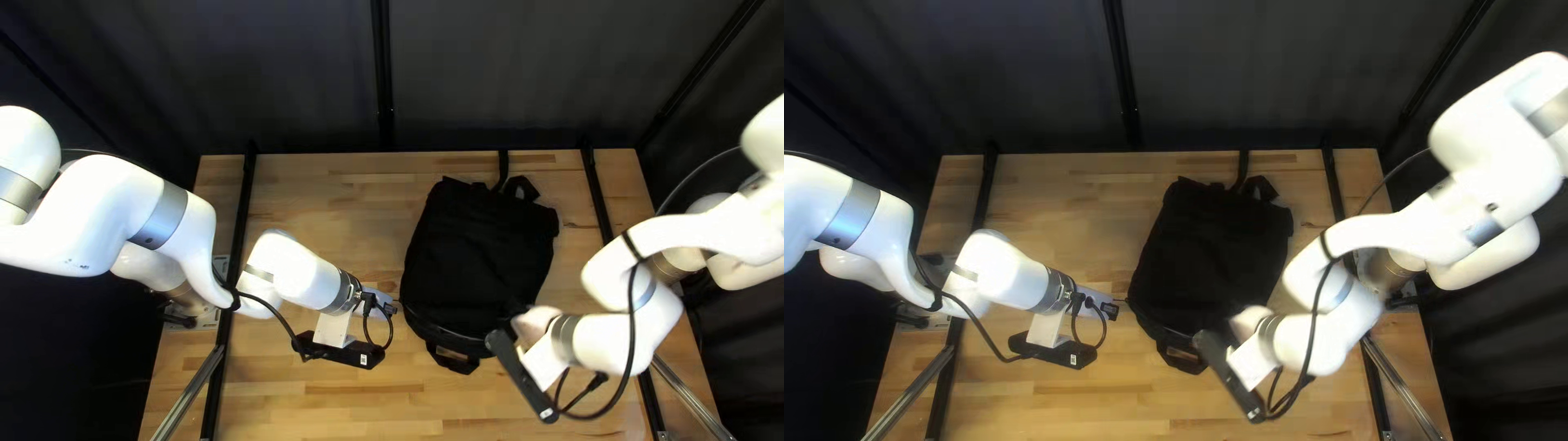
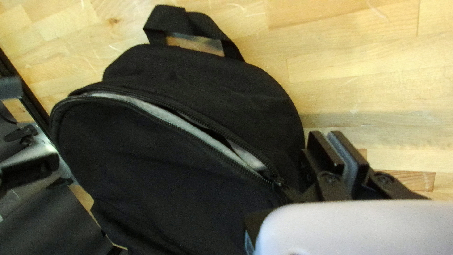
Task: Remove a lunch box from a kids backpack
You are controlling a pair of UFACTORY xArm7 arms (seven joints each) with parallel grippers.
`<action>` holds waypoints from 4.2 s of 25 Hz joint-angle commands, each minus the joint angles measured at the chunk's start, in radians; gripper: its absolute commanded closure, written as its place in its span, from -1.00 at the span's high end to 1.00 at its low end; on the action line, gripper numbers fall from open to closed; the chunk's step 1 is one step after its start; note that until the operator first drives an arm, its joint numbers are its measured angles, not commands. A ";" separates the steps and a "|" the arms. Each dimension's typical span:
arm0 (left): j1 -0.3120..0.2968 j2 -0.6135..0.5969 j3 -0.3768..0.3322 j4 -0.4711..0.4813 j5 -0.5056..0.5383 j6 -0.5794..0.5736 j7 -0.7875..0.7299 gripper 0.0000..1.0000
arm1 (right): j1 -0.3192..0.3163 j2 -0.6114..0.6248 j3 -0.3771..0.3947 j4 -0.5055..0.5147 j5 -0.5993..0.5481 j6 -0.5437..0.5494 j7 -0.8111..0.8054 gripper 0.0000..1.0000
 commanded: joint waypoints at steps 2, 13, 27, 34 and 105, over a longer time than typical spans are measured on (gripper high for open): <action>0.011 0.008 -0.012 0.009 0.027 -0.001 -0.024 -1.00 | -0.005 0.117 -0.019 0.058 -0.174 -0.031 0.152 1.00; 0.030 0.016 -0.022 0.007 0.071 -0.021 -0.051 -1.00 | 0.026 0.252 -0.048 0.161 -0.368 0.065 0.290 -0.90; 0.010 0.013 0.083 -0.030 -0.040 -0.062 0.116 -1.00 | 0.052 0.261 -0.020 0.188 -0.371 0.068 0.246 -1.00; -0.025 0.002 0.138 -0.022 -0.135 -0.039 0.230 -1.00 | 0.047 0.285 -0.017 0.206 -0.372 0.029 0.214 -1.00; -0.110 -0.336 0.111 -0.103 -0.354 0.260 0.294 1.00 | -0.008 0.231 0.031 0.238 -0.232 -0.012 -0.068 1.00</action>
